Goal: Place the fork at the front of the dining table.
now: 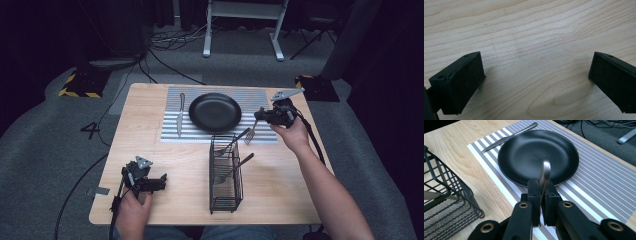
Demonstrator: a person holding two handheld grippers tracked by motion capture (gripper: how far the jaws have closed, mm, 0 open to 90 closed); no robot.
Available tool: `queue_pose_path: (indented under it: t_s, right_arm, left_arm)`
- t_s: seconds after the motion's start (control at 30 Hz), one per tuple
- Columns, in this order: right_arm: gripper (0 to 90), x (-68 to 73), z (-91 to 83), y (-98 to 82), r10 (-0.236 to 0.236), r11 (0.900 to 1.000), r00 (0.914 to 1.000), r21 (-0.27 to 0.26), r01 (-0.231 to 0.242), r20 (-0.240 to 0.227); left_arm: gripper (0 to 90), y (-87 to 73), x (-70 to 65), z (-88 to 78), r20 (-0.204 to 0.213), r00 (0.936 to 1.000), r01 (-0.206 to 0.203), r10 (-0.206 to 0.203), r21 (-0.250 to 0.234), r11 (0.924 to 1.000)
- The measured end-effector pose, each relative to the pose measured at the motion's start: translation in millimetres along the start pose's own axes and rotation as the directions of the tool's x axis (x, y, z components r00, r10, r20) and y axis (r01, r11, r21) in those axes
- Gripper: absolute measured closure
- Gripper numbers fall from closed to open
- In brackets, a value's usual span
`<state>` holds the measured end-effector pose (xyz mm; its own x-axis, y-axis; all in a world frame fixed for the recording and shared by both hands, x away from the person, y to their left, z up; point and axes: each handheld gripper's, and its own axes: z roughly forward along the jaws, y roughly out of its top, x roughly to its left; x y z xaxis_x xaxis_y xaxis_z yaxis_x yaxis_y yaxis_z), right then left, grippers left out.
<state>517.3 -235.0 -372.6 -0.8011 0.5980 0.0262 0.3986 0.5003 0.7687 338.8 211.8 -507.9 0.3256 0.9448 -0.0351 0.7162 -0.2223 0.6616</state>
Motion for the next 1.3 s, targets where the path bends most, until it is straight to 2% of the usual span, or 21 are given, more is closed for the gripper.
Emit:
queue_pose_path:
  t_s: [0.23, 0.53, 0.83, 1.3]
  right_arm:
    - [85.9, 2.1, 4.4, 1.7, -0.007, 1.0, 0.9999, 0.007, 0.007, 0.007]
    - [75.1, -4.4, 5.8, -1.0, 0.009, 1.0, 0.9957, 0.021, -0.011, 0.092]
    - [71.8, -21.9, 1.9, -11.1, 0.073, 0.996, 0.9898, 0.043, -0.079, 0.122]
    - [66.7, -38.9, 2.0, -28.6, 0.132, 0.988, 0.9775, 0.055, -0.143, 0.164]
  left_arm:
    - [0.2, 0.0, 0.0, 0.0, 0.0, 1.0, 0.0, 0.0, 0.0, 1.0]
    - [0.2, 0.0, 0.0, 0.0, 0.0, 1.0, 0.0, 0.0, 0.0, 1.0]
    - [0.2, 0.0, 0.0, 0.0, 0.0, 1.0, 0.0, 0.0, 0.0, 1.0]
    - [0.2, 0.0, 0.0, 0.0, 0.0, 1.0, 0.0, 0.0, 0.0, 1.0]
